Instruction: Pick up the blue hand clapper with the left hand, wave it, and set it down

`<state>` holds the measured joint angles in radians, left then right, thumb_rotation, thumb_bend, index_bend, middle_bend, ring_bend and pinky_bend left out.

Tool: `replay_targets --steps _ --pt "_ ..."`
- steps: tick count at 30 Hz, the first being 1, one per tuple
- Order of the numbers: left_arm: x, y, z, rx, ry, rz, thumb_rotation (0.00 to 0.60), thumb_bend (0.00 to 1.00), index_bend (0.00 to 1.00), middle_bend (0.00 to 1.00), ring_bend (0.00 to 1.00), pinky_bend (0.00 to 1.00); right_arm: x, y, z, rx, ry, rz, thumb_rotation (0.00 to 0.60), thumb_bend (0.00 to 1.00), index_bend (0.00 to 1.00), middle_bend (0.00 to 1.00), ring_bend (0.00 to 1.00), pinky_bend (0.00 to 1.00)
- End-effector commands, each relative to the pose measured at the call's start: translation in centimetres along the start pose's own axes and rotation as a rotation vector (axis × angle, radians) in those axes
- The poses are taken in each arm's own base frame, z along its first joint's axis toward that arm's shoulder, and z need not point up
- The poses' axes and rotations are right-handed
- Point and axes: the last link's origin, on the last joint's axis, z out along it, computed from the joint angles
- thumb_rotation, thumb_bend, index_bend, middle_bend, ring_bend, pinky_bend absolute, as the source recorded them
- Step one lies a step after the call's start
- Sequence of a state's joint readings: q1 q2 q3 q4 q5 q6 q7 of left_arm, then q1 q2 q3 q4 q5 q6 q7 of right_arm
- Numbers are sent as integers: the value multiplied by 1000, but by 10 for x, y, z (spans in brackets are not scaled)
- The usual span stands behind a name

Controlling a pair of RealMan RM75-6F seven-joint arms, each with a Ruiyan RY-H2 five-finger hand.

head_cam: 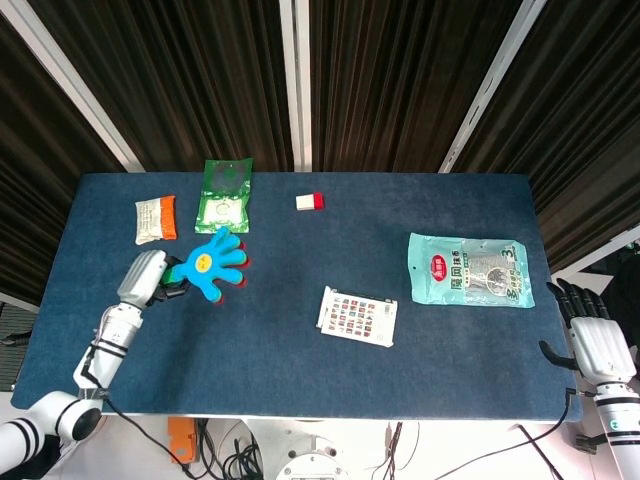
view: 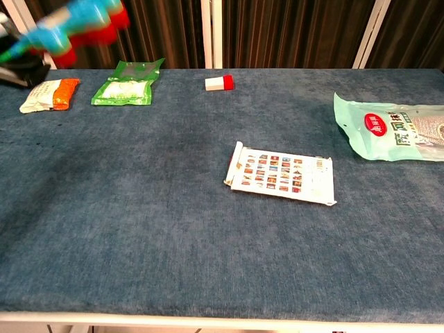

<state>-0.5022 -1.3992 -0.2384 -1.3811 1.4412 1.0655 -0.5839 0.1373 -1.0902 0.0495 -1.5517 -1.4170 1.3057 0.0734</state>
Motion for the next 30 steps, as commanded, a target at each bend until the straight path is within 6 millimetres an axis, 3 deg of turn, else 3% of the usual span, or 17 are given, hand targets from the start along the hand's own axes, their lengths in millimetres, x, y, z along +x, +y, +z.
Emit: replay_targets --steps 1,6,9,12,16,19,24,30 --pt "45 23 0 -69 49 -1345 600 817 1000 1000 1000 1000 -1 0 0 0 -2 0 600 209 0 0 0 0" --pt "41 14 -1 -46 16 -1217 600 818 1000 1000 1000 1000 -2 -2 1 4 -3 -1 600 209 0 0 0 0" --pt "31 10 0 -25 -17 -975 600 813 1000 1000 1000 1000 -2 -1 0 2 -4 -3 600 209 0 0 0 0" --pt "16 5 -1 -32 -95 -539 600 808 1000 1000 1000 1000 -1 -1 0 0 -3 -3 600 210 0 0 0 0" --pt "-8 -10 -2 -73 -260 280 600 807 1000 1000 1000 1000 -1 0 0 -4 -4 -2 600 209 0 0 0 0" --pt "-27 -16 -6 -94 -322 624 600 807 1000 1000 1000 1000 -2 1 0 -6 -7 0 600 209 0 0 0 0" --pt "-40 -20 -8 -90 -367 850 600 807 1000 1000 1000 1000 -1 3 -1 -9 -5 -1 600 210 0 0 0 0" --pt "-35 -14 -7 -82 -333 894 600 807 1000 1000 1000 1000 -2 4 0 -14 -9 3 600 209 0 0 0 0"
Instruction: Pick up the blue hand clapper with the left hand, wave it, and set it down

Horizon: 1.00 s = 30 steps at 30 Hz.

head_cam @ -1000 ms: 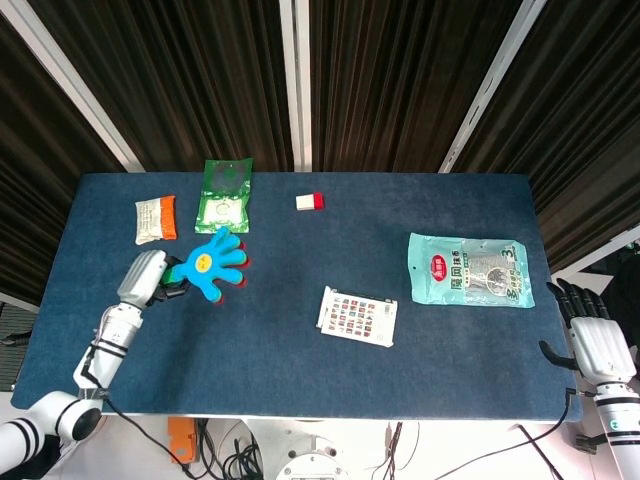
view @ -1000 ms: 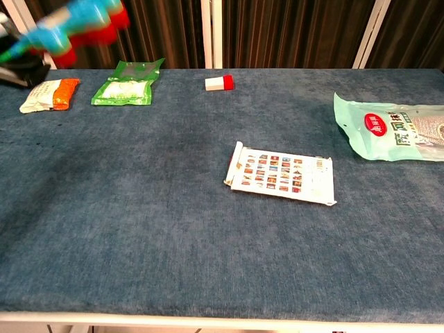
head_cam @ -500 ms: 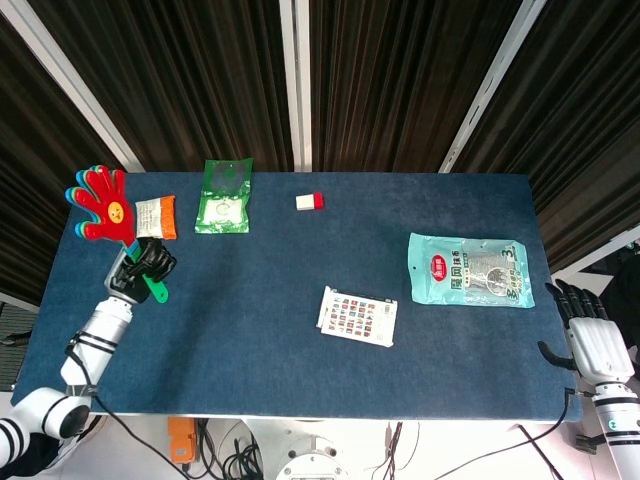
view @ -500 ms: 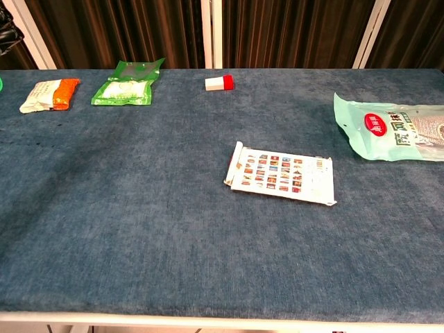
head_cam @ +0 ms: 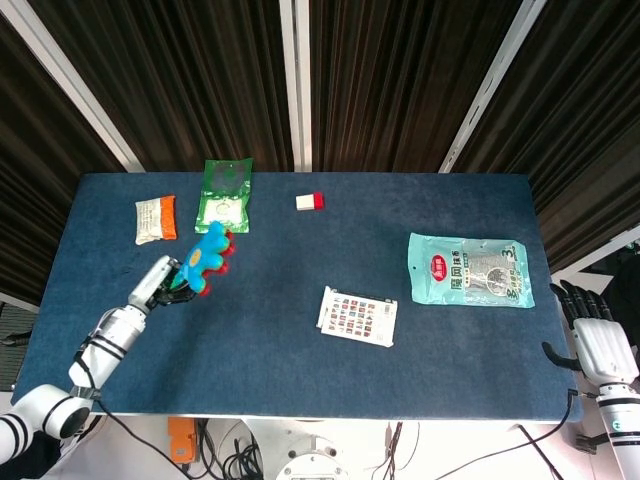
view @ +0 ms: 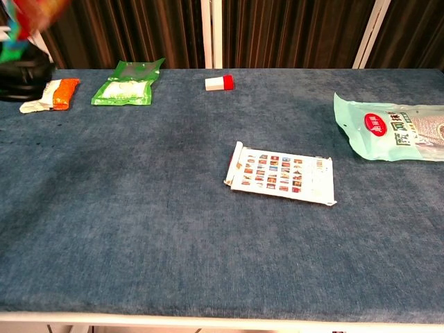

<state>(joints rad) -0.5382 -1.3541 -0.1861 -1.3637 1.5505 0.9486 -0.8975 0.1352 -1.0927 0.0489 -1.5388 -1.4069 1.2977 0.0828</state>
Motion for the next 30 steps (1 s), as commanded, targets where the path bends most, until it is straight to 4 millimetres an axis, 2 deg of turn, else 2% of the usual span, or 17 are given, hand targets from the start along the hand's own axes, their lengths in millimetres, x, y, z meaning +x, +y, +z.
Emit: replay_targets --steps 1,6,9,12,15,16,19,21,25,30 --pt "-24 -13 -1 11 -160 1072 600 807 1000 1000 1000 1000 -1 -1 0 3 -5 0 600 209 0 0 0 0" --pt "-23 -11 -2 11 -118 1017 600 807 1000 1000 1000 1000 -1 -1 0 3 -4 0 600 210 0 0 0 0" --pt "-23 -5 -1 3 -43 845 600 806 1000 1000 1000 1000 -1 -1 0 2 -2 -2 600 210 0 0 0 0" --pt "-20 9 -1 -20 75 440 600 795 1000 1000 1000 1000 -1 -1 0 2 -2 -2 600 210 0 0 0 0" --pt "-9 22 -1 -50 174 -48 600 762 1000 1000 1000 1000 -1 -1 0 1 -6 -1 600 210 0 0 0 0" --pt "-4 28 -1 -62 199 -268 600 747 1000 1000 1000 1000 -1 -1 1 2 -7 -1 600 210 0 0 0 0" --pt "16 41 -1 -103 238 -786 600 725 1000 1000 1000 1000 -2 -1 1 2 -8 -1 600 210 0 0 0 0" --pt "28 43 -3 -124 243 -991 600 711 1000 1000 1000 1000 -2 -2 1 2 -8 -1 600 210 0 0 0 0" --pt "41 44 -9 -166 185 -1131 600 675 1000 1000 1000 1000 -2 -1 1 1 -9 -3 600 209 0 0 0 0" --pt "42 42 -13 -191 114 -1128 600 665 1000 1000 1000 1000 -1 -2 1 2 -10 -5 600 210 0 0 0 0"
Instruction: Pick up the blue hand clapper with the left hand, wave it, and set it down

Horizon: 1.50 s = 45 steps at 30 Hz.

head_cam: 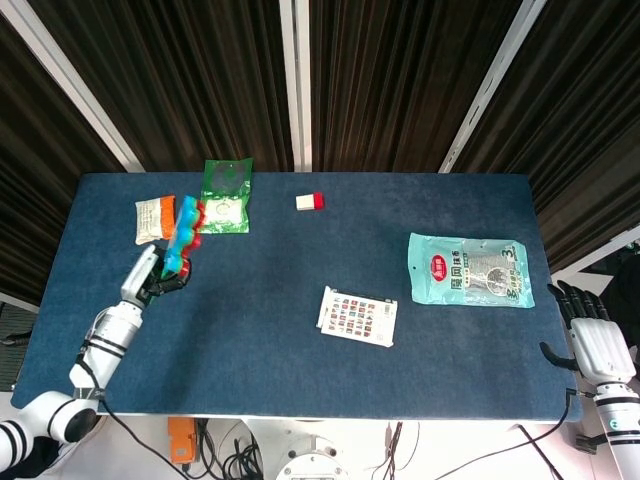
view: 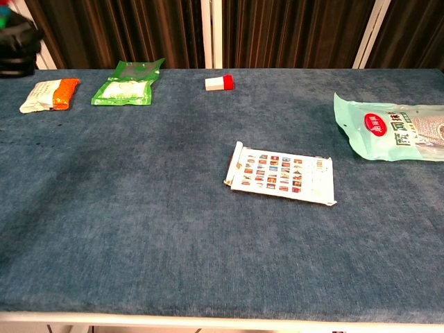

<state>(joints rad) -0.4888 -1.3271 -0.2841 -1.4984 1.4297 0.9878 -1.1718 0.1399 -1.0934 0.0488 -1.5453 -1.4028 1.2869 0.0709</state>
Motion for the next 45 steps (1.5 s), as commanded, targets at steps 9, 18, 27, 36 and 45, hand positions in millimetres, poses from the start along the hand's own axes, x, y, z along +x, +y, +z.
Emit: replay_targets --steps 9,18,27,36,45 --pt "10 12 -7 1 -88 -199 600 655 1000 1000 1000 1000 0 0 0 -1 -1 -2 600 211 0 0 0 0" --pt "-5 -32 -5 -119 -186 1317 600 660 1000 1000 1000 1000 -2 2 0 -5 -5 1 600 211 0 0 0 0" --pt "-8 -53 -4 -79 -271 1638 600 660 1000 1000 1000 1000 -1 4 0 -10 -2 2 600 211 0 0 0 0" --pt "-10 -50 -5 -42 -240 1513 600 659 1000 1000 1000 1000 -2 3 -1 -7 -5 2 600 212 0 0 0 0" --pt "-13 -38 4 26 -94 1079 600 657 1000 1000 1000 1000 -3 2 0 -6 -9 1 600 212 0 0 0 0"
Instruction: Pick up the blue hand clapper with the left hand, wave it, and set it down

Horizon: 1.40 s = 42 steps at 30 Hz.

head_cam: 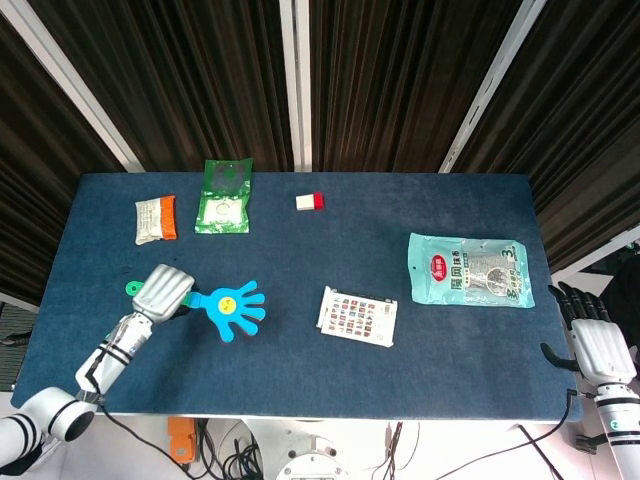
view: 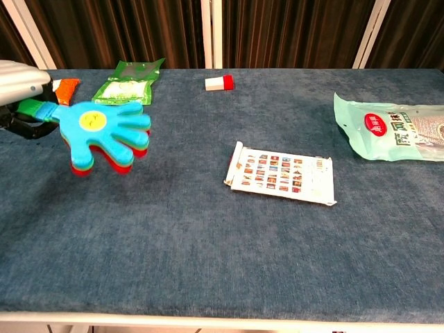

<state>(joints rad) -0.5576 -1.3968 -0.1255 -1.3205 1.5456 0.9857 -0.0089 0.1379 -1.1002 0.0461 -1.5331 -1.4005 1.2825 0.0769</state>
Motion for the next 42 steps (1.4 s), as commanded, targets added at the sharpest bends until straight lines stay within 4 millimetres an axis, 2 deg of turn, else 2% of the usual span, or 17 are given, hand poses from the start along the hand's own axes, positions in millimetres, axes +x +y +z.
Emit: replay_targets --steps 1,5,10,12,13,14,15,16,17,19,20,23,32,36,39,42 --pt "5 5 10 70 53 -310 600 657 1000 1000 1000 1000 -1 0 0 1 -4 0 600 212 0 0 0 0" --pt "2 5 21 106 52 -357 600 651 1000 1000 1000 1000 -2 -2 1 6 -6 0 600 212 0 0 0 0" --pt "-5 5 26 127 87 -261 597 626 1000 1000 999 1000 0 2 1 -6 -1 0 600 212 0 0 0 0" --pt "-8 5 25 136 70 -244 530 593 902 933 921 958 0 3 1 -8 -1 1 600 212 0 0 0 0" --pt "-10 6 25 134 52 -238 476 556 727 803 795 874 0 3 1 -8 -3 2 600 212 0 0 0 0" --pt "-10 6 24 131 40 -229 434 489 462 574 580 708 -1 3 1 -7 -4 2 600 212 0 0 0 0" --pt "-10 7 24 126 29 -221 425 439 319 434 445 588 -1 3 1 -7 -4 3 600 211 0 0 0 0" --pt "-9 8 23 119 22 -214 430 354 163 249 253 395 -1 3 1 -7 -5 4 600 211 0 0 0 0" --pt "-7 8 23 116 25 -212 436 252 62 96 94 196 -1 3 1 -7 -5 4 600 212 0 0 0 0" --pt "-3 10 21 113 53 -224 442 137 5 7 3 36 -1 4 1 -7 -4 4 600 212 0 0 0 0" --pt "-1 10 21 113 68 -228 438 86 0 0 0 4 0 4 1 -7 -3 4 600 212 0 0 0 0" --pt "2 6 18 129 98 -238 428 31 0 0 0 0 0 3 1 -6 0 3 600 212 0 0 0 0" --pt "8 -4 4 178 108 -250 432 16 0 0 0 0 2 0 0 1 4 -1 600 212 0 0 0 0" --pt "15 -11 -16 189 149 -199 433 24 0 0 0 0 4 0 0 0 10 -1 600 211 0 0 0 0" --pt "18 -20 -42 196 209 -115 441 66 0 0 0 0 4 -1 0 2 11 3 600 210 0 0 0 0" --pt "15 -32 -76 229 243 -30 448 108 0 0 0 0 4 -1 -1 5 14 10 600 209 0 0 0 0"
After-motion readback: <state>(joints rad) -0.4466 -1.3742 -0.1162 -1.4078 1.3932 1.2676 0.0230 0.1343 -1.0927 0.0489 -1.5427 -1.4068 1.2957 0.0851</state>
